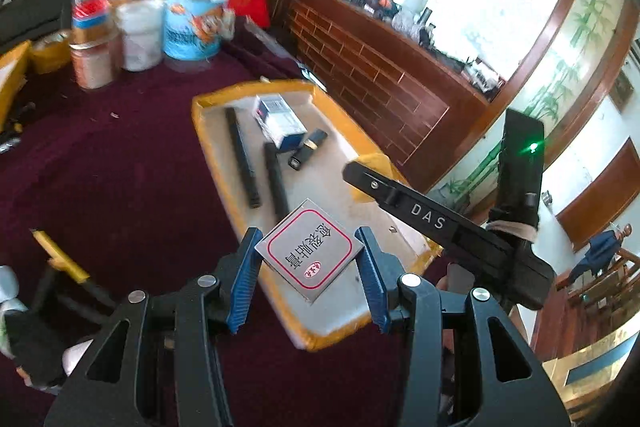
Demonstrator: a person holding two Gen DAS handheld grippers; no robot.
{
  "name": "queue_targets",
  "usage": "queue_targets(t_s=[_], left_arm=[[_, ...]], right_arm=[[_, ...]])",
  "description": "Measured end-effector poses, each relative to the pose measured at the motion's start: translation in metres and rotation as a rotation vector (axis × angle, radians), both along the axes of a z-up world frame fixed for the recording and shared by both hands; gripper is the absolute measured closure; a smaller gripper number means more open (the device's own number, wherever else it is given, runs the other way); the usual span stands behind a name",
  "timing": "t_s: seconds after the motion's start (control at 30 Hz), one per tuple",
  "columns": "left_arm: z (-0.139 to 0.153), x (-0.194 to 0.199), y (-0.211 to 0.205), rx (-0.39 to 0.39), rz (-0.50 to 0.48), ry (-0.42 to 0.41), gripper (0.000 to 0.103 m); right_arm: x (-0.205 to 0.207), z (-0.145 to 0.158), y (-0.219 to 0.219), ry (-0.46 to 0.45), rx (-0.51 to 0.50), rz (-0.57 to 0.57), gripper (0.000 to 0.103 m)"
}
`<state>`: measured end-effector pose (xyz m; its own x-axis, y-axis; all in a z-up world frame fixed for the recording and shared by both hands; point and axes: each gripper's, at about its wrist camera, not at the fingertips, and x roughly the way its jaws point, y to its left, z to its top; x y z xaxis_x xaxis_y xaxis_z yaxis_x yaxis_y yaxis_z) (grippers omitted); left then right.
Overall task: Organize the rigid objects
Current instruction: 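Carry packet and yellow cap into the tray and open both grippers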
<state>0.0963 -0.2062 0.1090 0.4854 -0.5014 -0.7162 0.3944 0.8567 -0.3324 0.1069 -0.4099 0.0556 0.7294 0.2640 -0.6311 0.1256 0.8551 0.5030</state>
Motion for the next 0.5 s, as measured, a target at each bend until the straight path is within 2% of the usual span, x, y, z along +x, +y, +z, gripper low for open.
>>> queue_targets(t_s=[0.1, 0.33, 0.5], left_arm=[[-0.022, 0.009, -0.019, -0.011, -0.027, 0.067, 0.058], [-0.044, 0.004, -0.056, 0.077, -0.107, 0.045, 0.058], [-0.061, 0.007, -0.064, 0.104, -0.136, 0.09, 0.057]], right_arm=[[0.004, -0.015, -0.005, 0.01, 0.015, 0.009, 0.068], [0.011, -0.026, -0.007, 0.031, -0.029, 0.037, 0.068], [0.013, -0.035, -0.001, 0.059, -0.036, 0.078, 0.068]])
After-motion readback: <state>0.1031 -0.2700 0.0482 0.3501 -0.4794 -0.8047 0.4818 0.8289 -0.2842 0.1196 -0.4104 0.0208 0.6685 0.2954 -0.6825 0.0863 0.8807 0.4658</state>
